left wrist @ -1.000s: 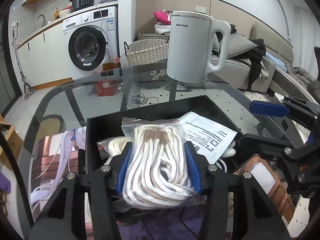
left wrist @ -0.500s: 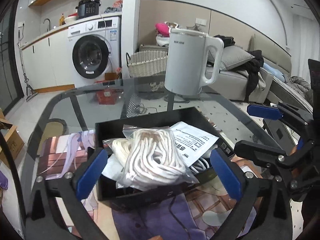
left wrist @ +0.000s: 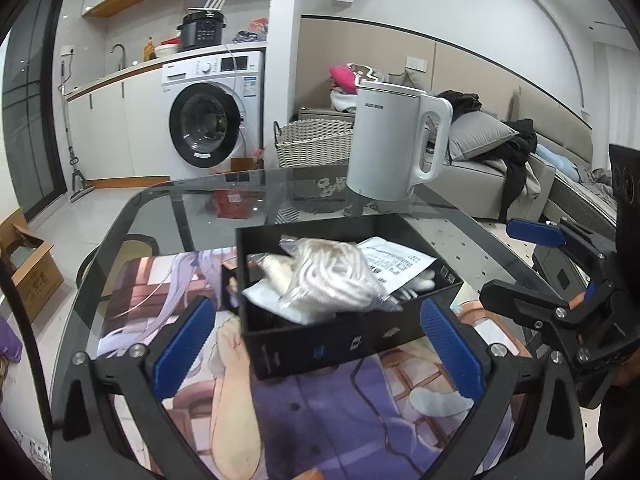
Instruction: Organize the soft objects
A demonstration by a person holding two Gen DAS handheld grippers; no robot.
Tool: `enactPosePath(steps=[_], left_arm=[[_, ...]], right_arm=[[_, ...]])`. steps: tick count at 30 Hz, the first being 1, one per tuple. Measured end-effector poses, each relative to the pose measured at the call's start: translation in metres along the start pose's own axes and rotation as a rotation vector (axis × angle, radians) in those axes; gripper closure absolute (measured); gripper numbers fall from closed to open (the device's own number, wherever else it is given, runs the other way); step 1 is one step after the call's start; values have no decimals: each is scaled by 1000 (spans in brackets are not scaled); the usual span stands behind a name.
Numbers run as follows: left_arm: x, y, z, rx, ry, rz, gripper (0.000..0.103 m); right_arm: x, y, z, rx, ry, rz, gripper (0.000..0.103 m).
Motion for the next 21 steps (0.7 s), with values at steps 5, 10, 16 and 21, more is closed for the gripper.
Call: enactPosePath(steps=[5, 10, 16, 21], left_arm=[[-15, 12, 3, 19, -13, 43, 0], [-24, 16, 2, 34, -19, 49, 0], [-27, 14, -2, 55, -47, 40, 0], [-31, 15, -5, 74, -77, 45, 0]], right_arm=[[-10, 5, -3, 12, -16, -24, 1], [-18, 11, -7, 14, -34, -29, 1], [-24, 15, -12, 11, -63, -28, 1], [-25, 18, -10, 16, -87, -24, 1]])
Point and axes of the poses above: each gripper's, at about its wrist camera, not at the fingertips, and z roughly against the way its jaws point, y to its left, x to its top, the point moved 1 cm from there along -z, roughly the way its jaws point, and after that the axes turned 8 degrees about y, right-handed, at the moved point
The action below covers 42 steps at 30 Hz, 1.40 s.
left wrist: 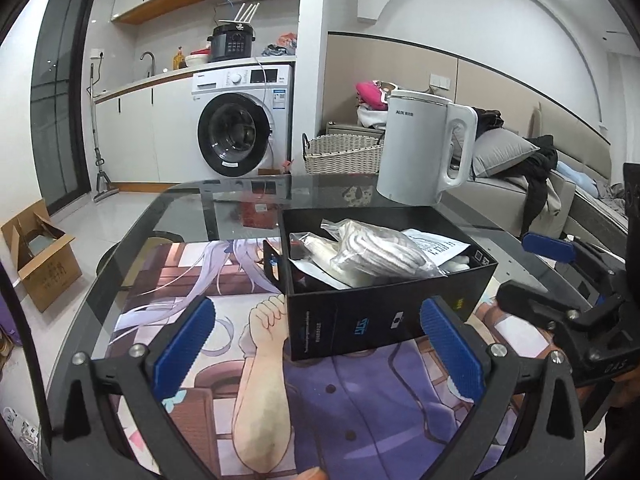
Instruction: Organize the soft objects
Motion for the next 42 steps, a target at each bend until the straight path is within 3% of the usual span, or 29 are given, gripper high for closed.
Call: enactPosePath(steps=[14, 42], left_arm=[[-2, -6, 0, 44, -13, -16, 0], [-2, -4, 2, 11, -18, -10, 0]], right_arm=[[-2, 0, 8, -28, -44, -3, 1], [0, 0, 4, -32, -37, 5, 0]])
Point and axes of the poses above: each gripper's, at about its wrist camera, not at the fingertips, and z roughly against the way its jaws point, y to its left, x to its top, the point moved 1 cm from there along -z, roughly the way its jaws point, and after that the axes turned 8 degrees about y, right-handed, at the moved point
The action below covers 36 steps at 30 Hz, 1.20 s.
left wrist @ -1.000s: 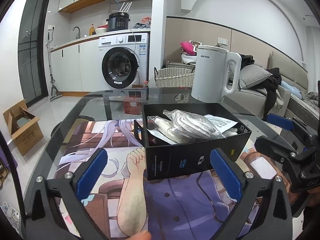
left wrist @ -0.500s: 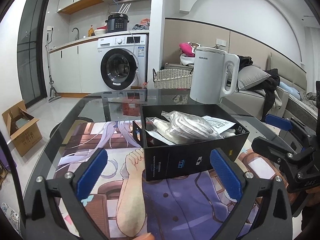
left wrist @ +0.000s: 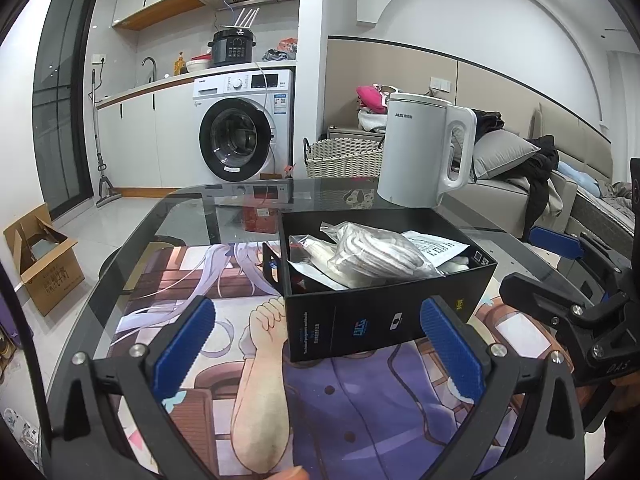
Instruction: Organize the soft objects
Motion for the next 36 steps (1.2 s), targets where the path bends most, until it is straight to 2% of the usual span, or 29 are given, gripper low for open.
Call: enactPosePath(steps=[36], left_arm=[[-2, -1, -2, -3, 4, 2, 0]], right_arm=[[0, 0, 0, -3, 0, 1, 0]])
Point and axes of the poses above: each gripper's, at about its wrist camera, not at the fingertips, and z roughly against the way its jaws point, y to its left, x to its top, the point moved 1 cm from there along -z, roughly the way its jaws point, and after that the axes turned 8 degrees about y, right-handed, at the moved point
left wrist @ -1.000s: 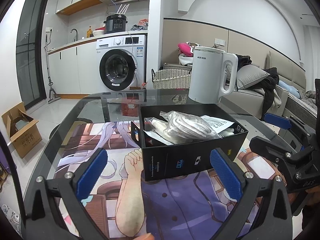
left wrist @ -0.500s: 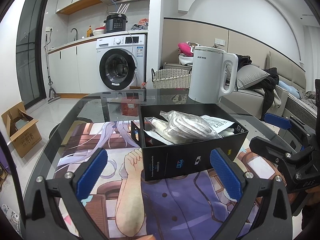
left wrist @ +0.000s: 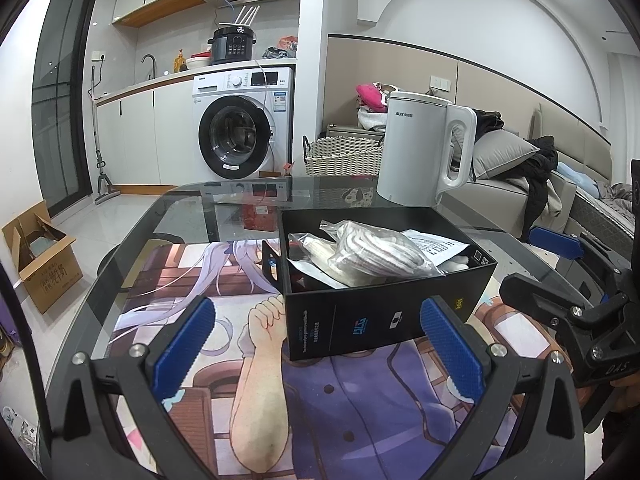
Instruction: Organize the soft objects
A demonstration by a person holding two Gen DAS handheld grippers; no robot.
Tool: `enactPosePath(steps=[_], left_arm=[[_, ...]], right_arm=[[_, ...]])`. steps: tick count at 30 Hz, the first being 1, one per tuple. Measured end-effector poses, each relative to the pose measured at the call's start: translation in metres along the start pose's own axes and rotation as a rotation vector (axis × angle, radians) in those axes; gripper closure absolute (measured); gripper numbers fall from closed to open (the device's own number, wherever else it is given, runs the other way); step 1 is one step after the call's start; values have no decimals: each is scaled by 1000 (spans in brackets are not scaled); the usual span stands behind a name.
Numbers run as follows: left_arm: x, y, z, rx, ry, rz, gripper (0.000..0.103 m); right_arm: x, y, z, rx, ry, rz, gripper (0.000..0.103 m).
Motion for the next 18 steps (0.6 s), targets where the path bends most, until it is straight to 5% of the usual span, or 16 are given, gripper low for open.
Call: enactPosePath(steps=[18], left_arm=[[0, 0, 2, 7, -6, 0, 0]], right_arm=[[0, 0, 0, 0, 1, 1, 0]])
Point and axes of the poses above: each gripper's, at about its wrist camera, not at the fingertips, and z roughly against the way its jaws point, y to its left, x to its top, the point moved 1 cm from there along -z, roughly the way its jaws point, and after that the axes turned 8 degrees about y, right-handed, at the moved point
